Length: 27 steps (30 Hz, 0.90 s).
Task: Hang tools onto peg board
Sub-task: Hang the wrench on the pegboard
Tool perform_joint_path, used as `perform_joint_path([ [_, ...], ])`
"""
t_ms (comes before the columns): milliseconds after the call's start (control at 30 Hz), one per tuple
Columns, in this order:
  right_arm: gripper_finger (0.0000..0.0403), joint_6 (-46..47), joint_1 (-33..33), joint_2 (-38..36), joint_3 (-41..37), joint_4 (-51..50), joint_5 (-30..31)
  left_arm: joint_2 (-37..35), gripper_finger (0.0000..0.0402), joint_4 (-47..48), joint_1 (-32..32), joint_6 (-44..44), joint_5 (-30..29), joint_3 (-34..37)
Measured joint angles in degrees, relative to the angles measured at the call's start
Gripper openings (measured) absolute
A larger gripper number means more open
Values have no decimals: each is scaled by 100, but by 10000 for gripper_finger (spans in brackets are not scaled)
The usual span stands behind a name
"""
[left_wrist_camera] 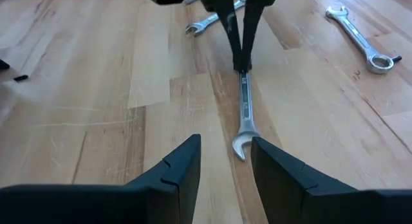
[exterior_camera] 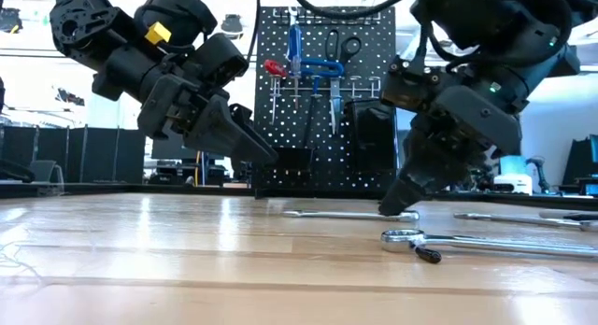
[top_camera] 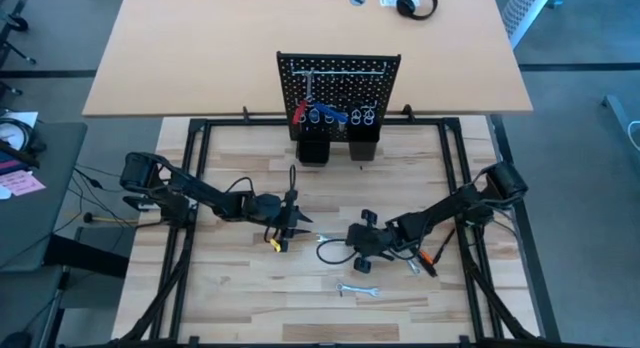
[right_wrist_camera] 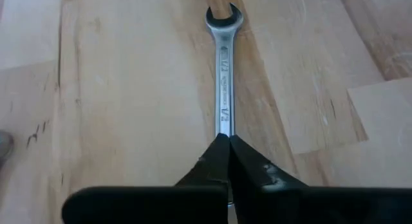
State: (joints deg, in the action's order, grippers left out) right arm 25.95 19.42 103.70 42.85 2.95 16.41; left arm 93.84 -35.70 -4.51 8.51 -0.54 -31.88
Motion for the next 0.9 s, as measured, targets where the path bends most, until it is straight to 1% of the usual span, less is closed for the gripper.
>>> perform_joint_path([
  [167,4,-316,20,-171,2,127,109,0,130,39,0,-23,30,0],
  [300,11,-522,21,-486,-35,97,190,0,130,29,-14,-11,267,0],
  [500,60,-632,-2,-1163,-9,133,369,0,130,-57,-152,227,237,-3],
  [633,100,-338,0,-1545,-13,-394,355,0,130,-76,-238,262,122,-132],
  [700,120,-26,-36,-1699,-4,-803,128,0,130,-50,-264,249,84,-218],
  [767,138,293,-151,-1718,87,-1264,-281,0,130,64,-287,237,21,-330],
  [833,151,520,-235,-1601,275,-1618,-623,0,130,245,-299,234,-79,-420],
  [900,160,546,-273,-1373,534,-1817,-821,0,130,353,-299,232,-105,-471],
])
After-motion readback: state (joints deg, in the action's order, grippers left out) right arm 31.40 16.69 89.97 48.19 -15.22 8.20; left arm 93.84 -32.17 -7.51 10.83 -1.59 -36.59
